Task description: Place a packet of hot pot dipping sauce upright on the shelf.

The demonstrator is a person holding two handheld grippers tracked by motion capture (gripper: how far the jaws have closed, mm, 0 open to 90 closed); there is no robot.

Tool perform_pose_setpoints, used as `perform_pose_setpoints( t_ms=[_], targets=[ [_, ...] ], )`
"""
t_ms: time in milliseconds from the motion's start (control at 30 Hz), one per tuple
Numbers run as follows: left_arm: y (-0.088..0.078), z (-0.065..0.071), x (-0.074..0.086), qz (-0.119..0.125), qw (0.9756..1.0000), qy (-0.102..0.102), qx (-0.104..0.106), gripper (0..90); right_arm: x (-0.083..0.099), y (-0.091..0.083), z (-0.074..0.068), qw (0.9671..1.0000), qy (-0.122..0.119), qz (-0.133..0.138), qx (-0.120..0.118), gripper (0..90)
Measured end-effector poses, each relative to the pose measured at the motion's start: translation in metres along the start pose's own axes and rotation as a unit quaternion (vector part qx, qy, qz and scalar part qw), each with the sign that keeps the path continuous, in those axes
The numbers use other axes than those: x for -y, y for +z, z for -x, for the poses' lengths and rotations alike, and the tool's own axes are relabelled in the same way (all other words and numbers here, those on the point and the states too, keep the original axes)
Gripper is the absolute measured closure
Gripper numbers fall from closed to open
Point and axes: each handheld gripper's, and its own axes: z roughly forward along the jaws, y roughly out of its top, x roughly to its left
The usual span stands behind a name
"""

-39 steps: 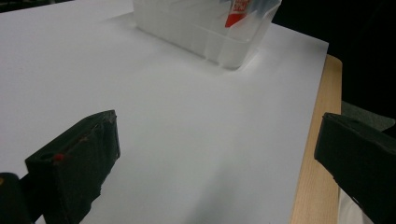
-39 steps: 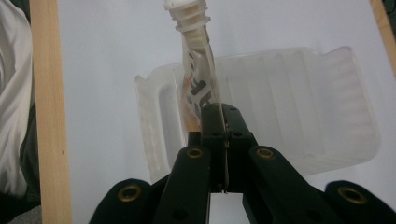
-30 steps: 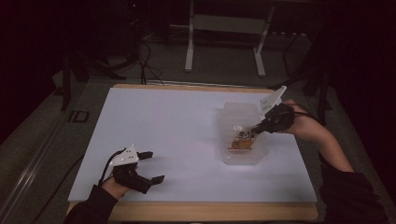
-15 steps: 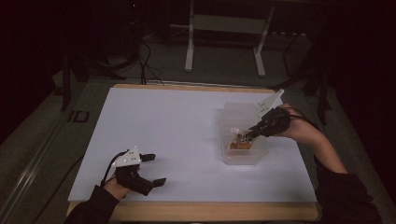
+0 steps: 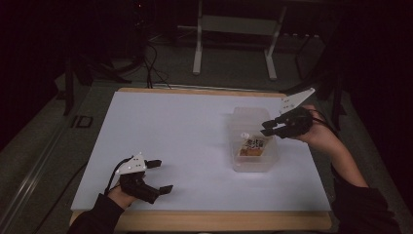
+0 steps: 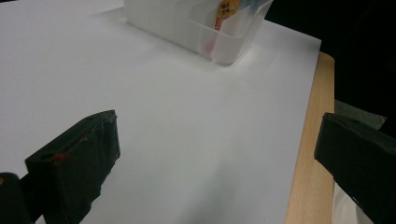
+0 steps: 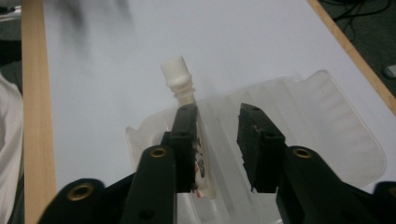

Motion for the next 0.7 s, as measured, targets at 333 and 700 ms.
perform_pose_setpoints(
  t_ms=[333, 700],
  targets=[
    [0.000, 0.000, 0.000, 0.000, 1.0000, 0.000, -0.001, 0.6, 0.004, -0.001, -0.024, 0.9967, 0.051, 0.041, 0.048, 30.3],
    [-0.001, 0.001, 0.000, 0.003, 1.0000, 0.000, -0.002, 0.6, 0.023, 0.002, -0.046, 0.9870, 0.088, 0.124, 0.052, 13.3]
  ],
)
